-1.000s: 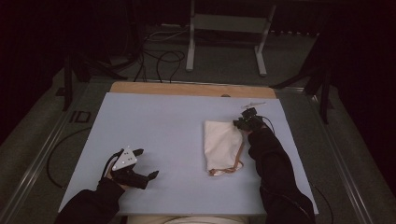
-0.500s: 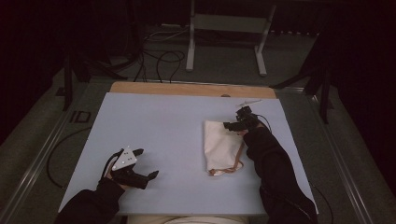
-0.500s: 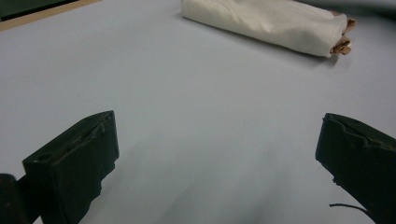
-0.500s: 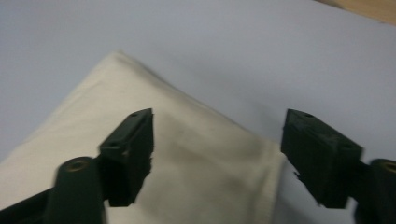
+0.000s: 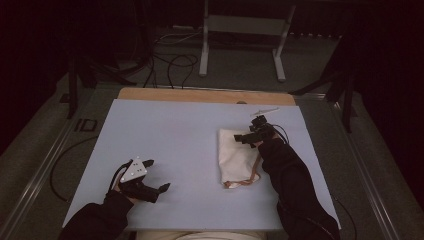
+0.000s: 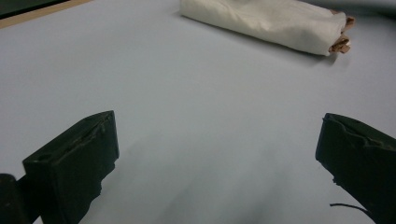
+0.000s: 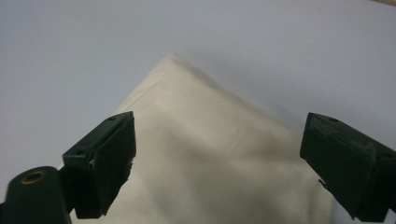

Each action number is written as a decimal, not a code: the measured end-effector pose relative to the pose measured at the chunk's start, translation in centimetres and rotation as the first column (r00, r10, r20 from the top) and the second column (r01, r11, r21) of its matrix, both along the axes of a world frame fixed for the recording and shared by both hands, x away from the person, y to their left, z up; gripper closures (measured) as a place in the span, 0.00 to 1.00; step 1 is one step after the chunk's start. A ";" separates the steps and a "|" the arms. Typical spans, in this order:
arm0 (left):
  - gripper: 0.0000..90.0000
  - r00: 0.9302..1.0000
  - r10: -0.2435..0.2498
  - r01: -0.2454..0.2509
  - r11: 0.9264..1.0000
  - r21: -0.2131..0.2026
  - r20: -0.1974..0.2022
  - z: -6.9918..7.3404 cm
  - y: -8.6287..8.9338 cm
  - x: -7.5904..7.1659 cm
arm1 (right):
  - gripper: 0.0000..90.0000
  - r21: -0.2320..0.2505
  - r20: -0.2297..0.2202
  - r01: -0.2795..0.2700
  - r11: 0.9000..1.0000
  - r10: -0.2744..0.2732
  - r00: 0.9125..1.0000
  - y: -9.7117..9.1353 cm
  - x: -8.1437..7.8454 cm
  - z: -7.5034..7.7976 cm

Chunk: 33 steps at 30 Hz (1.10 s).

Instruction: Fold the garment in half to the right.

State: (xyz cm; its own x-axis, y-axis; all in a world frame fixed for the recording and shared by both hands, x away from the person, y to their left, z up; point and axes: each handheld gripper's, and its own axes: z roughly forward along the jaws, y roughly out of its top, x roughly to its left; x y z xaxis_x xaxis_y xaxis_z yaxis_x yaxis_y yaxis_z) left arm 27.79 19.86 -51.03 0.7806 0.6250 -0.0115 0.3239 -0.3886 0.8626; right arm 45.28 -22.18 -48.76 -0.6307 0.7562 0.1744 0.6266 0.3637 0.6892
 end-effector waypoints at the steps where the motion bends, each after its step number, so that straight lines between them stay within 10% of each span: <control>1: 0.00 1.000 -0.001 0.001 1.000 0.000 -0.001 0.0 0.0 0.0 | 0.12 0.003 -0.002 -0.015 1.000 0.015 1.000 0.0 -0.1 0.0; 33: 0.00 0.999 -0.029 0.029 1.000 0.003 -0.043 0.0 0.2 0.1 | 0.11 0.043 0.092 -0.124 0.991 0.119 0.989 1.2 -3.8 3.3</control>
